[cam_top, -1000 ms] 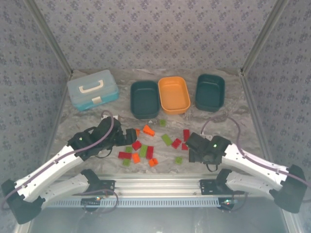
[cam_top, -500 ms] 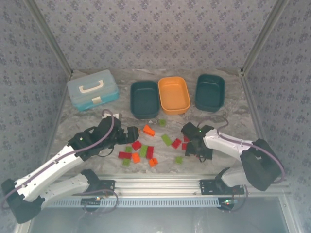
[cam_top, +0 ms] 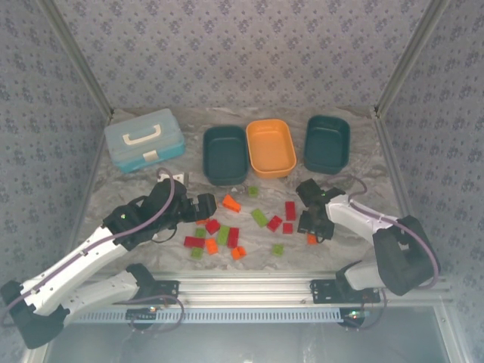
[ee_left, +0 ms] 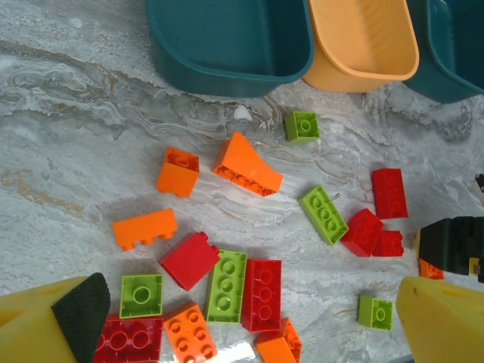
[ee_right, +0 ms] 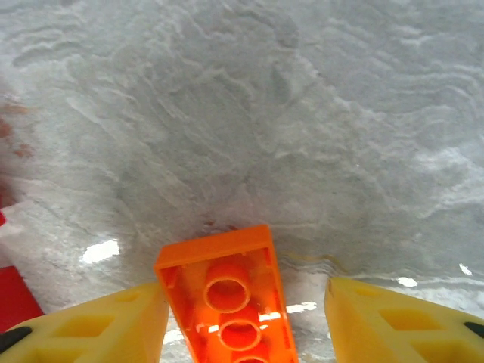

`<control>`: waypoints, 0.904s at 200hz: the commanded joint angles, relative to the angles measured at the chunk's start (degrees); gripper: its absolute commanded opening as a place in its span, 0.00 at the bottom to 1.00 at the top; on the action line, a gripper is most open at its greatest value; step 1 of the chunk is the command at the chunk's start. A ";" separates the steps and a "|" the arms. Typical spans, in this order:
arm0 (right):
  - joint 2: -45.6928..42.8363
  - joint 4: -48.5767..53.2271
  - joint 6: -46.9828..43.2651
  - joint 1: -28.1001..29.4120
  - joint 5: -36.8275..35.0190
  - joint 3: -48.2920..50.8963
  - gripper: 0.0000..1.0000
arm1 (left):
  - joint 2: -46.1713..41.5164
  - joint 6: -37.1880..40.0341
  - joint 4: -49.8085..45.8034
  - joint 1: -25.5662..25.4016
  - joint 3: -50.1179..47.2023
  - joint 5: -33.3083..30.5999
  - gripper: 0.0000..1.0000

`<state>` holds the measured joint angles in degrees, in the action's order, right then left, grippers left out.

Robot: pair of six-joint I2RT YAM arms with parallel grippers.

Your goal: Sort the legos into containers by color

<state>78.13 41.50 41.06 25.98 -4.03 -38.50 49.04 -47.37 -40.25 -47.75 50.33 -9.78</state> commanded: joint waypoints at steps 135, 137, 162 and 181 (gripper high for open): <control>-9.65 7.32 -4.30 -5.00 -2.86 -13.03 0.30 | -0.55 -1.77 12.47 -0.43 -1.69 8.70 0.99; -9.35 7.29 -4.45 -5.51 -2.90 -14.13 0.30 | -0.07 -1.72 12.83 -0.35 -1.36 8.72 0.99; -1.48 6.22 -9.12 -12.02 -3.11 -25.88 0.30 | 7.34 -0.90 14.69 0.98 4.78 10.41 0.99; 6.90 5.11 -10.94 -15.98 -2.93 -36.66 0.29 | 13.75 -0.80 16.69 3.96 9.81 14.70 0.99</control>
<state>76.77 46.48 34.83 14.04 -5.43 -65.89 57.32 -49.08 -28.86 -46.59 53.54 0.14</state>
